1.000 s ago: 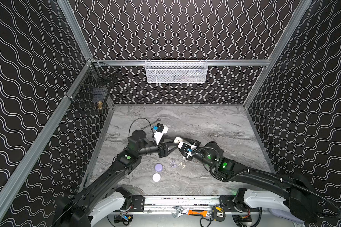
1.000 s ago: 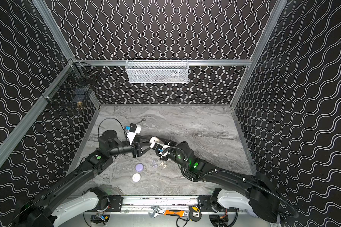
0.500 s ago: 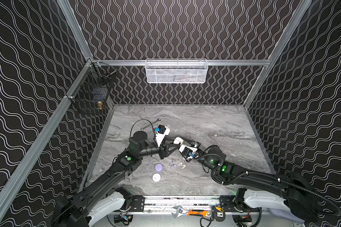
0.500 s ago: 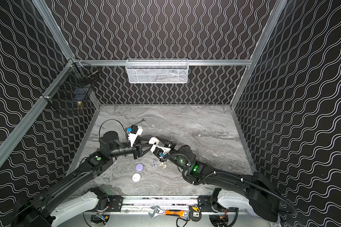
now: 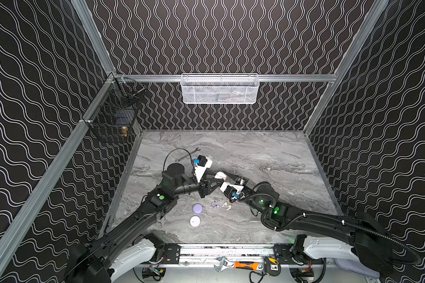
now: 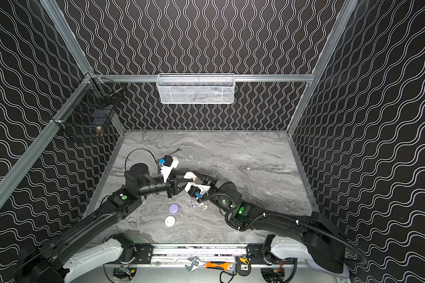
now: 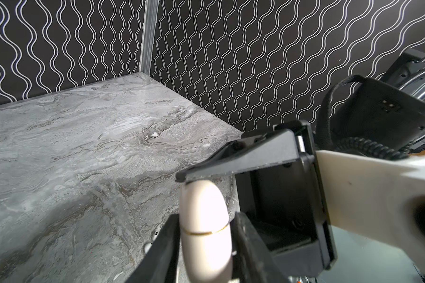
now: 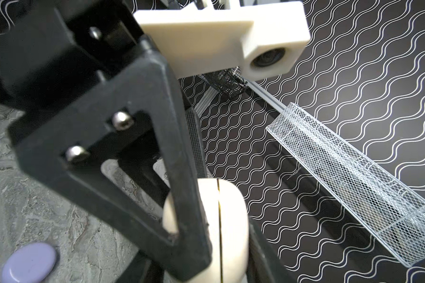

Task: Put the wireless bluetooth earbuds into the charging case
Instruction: 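Lift the beige case toward the left gripper while the left arm reaches in, then grasp the beige case with the left gripper while the right gripper holds it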

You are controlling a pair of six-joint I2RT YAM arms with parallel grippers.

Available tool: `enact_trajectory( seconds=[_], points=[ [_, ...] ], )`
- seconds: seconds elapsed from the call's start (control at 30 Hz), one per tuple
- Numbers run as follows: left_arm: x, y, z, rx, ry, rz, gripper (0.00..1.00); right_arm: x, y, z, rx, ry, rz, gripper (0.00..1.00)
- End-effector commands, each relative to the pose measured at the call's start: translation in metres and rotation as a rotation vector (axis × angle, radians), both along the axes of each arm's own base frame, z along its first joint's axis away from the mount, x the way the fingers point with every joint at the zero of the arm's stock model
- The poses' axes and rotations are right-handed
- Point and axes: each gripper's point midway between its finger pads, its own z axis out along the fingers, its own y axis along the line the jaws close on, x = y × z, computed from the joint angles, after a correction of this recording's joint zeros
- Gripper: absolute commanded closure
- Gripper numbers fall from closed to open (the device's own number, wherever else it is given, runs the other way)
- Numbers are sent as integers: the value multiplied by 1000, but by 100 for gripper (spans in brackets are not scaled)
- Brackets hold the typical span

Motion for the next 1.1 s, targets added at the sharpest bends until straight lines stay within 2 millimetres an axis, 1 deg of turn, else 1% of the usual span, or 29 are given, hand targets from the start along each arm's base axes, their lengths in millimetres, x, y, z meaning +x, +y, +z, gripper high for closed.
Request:
enact_trajectory(
  seconds=[0.0,0.1,0.2,0.23,0.3,0.33,0.37,0.4,0.43,0.5,0.57,0.67,0.73,0.8,0.83,0.87,0.93,1.07],
  points=[
    [-8,-4,2,4,-15,-52,68,-1,0,31,93,-72,-1,82],
    [-8,-4,2,5,-18,-50,72,-2,0,33,95,-75,6,82],
    [-8,-2,3,8,-23,-44,78,-3,0,34,94,-77,9,82],
    [-8,-2,2,9,-22,-44,81,-3,-1,34,94,-77,9,80],
    [-9,-2,3,11,-25,-43,88,-6,0,35,95,-73,24,63],
    [-8,-1,2,17,-25,-35,93,-8,-1,35,96,-69,33,49],
    [-5,1,2,25,-30,-16,98,-10,-3,36,103,-68,38,38],
    [-3,3,3,31,-40,8,100,-13,-6,37,114,-68,43,31],
    [2,8,2,38,-54,49,100,-15,-9,36,124,-64,46,27],
    [6,17,3,43,-93,111,100,-21,-18,37,151,-60,54,21],
    [3,22,4,31,-157,126,100,-28,-26,35,167,-36,67,18],
    [-20,19,7,-28,-312,15,100,-37,-36,31,178,16,90,18],
    [-32,21,8,-49,-404,-15,100,-42,-41,30,185,48,102,21],
    [-52,23,3,-41,-503,-96,100,-47,-47,30,202,61,112,24],
    [-55,26,0,-31,-530,-89,100,-49,-50,30,211,61,119,25],
    [-53,30,-2,-25,-538,-52,100,-52,-52,30,221,61,126,25],
    [-49,37,-4,-6,-552,-4,100,-57,-51,28,218,75,154,27],
    [-51,35,-8,15,-552,-29,100,-60,-40,23,181,105,201,30]
  ],
)
